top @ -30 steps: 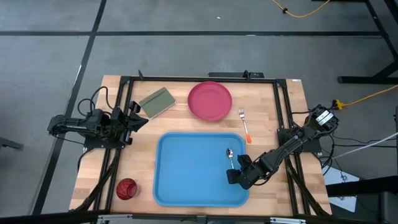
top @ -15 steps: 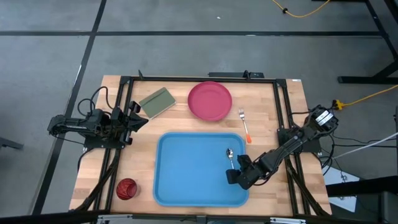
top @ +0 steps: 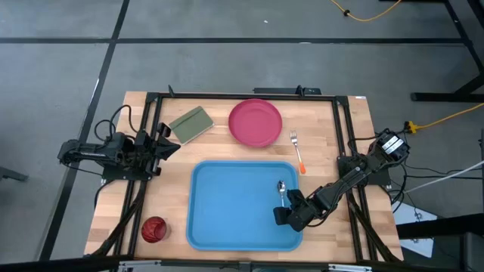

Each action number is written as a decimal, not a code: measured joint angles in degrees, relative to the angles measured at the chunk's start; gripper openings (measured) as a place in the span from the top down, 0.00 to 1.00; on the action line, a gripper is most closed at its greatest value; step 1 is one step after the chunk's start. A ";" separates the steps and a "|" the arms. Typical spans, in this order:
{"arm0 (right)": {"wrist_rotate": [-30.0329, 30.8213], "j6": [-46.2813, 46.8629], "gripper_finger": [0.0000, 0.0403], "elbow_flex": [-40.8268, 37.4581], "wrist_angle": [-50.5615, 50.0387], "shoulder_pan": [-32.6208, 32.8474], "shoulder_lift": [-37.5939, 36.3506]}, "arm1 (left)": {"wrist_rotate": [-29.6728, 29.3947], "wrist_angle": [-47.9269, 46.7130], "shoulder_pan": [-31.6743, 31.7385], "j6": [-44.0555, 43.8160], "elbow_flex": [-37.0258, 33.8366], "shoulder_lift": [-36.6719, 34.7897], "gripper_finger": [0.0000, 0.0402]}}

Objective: Pick and place plate/cup/fork/spoon on tray
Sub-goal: Put the orange spoon on the right of the blue tray, then put the orange fork to the left of the orange spoon on the blue tray

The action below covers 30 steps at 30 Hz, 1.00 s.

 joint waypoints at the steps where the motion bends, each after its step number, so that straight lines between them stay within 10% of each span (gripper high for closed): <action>1: 0.00 -0.01 0.78 0.01 0.03 0.00 0.00 | 0.00 0.00 0.00 -0.01 0.00 -0.01 1.00; 14: 1.55 -3.43 0.78 14.12 -25.13 0.00 -0.20 | 0.02 0.00 0.00 0.00 0.00 0.00 1.00; 21: 18.19 -5.20 0.78 26.77 -59.98 -1.42 -0.26 | 0.22 0.00 0.00 -0.02 0.02 -0.02 1.00; 30: 21.15 -19.84 0.78 26.99 -74.59 -18.51 -0.57 | 0.22 -0.03 0.00 -0.02 0.02 0.00 1.00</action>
